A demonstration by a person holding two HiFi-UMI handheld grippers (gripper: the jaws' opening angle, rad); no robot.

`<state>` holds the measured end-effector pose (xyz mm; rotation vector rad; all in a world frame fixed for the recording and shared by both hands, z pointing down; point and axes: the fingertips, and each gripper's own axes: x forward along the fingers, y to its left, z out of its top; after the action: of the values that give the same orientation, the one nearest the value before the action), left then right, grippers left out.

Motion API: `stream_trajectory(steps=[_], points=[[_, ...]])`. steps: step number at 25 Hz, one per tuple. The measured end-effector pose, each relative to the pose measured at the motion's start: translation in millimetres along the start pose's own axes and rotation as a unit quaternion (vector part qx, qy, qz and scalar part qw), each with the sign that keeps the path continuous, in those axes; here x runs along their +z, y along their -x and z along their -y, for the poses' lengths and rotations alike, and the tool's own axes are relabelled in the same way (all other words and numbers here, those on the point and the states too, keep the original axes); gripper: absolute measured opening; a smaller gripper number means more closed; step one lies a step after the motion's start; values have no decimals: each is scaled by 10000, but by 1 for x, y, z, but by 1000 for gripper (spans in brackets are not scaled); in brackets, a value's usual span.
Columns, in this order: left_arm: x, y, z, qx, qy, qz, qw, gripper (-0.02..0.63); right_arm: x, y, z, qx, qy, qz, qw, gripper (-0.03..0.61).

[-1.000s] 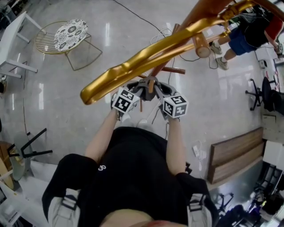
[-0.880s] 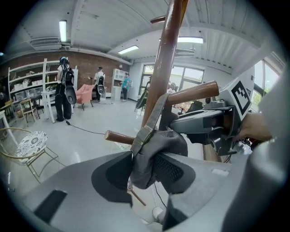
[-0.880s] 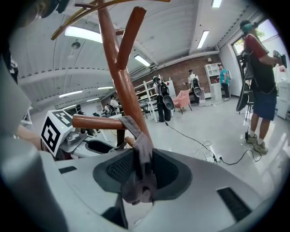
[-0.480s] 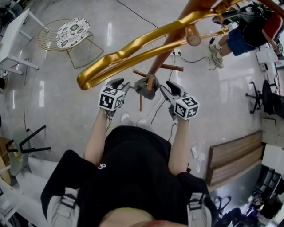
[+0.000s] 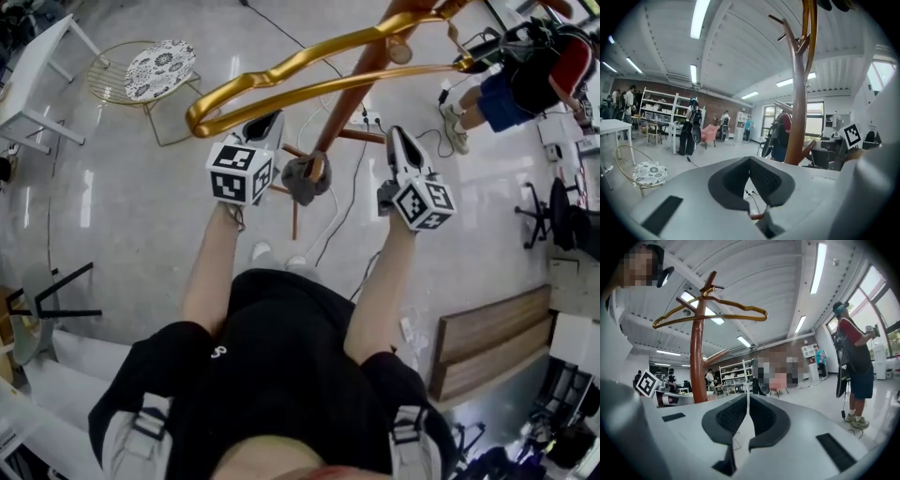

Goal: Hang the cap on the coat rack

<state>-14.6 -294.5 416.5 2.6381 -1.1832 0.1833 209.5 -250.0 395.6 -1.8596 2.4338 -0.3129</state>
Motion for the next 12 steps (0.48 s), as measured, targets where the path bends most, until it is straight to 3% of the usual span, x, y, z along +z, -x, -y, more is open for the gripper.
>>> stream_trajectory(steps=[3,5,12], points=[[24,0,9,119,116,358,9992,0,27,10,4,-616,-58,329,9975,0],[27,4,18,98,205,480,9986,0,30,19,6,-1093,54,285,9936,-3],[22,15,23,275,234,499,9981,0,20,19,-19,-880,335,173,9954,-3]])
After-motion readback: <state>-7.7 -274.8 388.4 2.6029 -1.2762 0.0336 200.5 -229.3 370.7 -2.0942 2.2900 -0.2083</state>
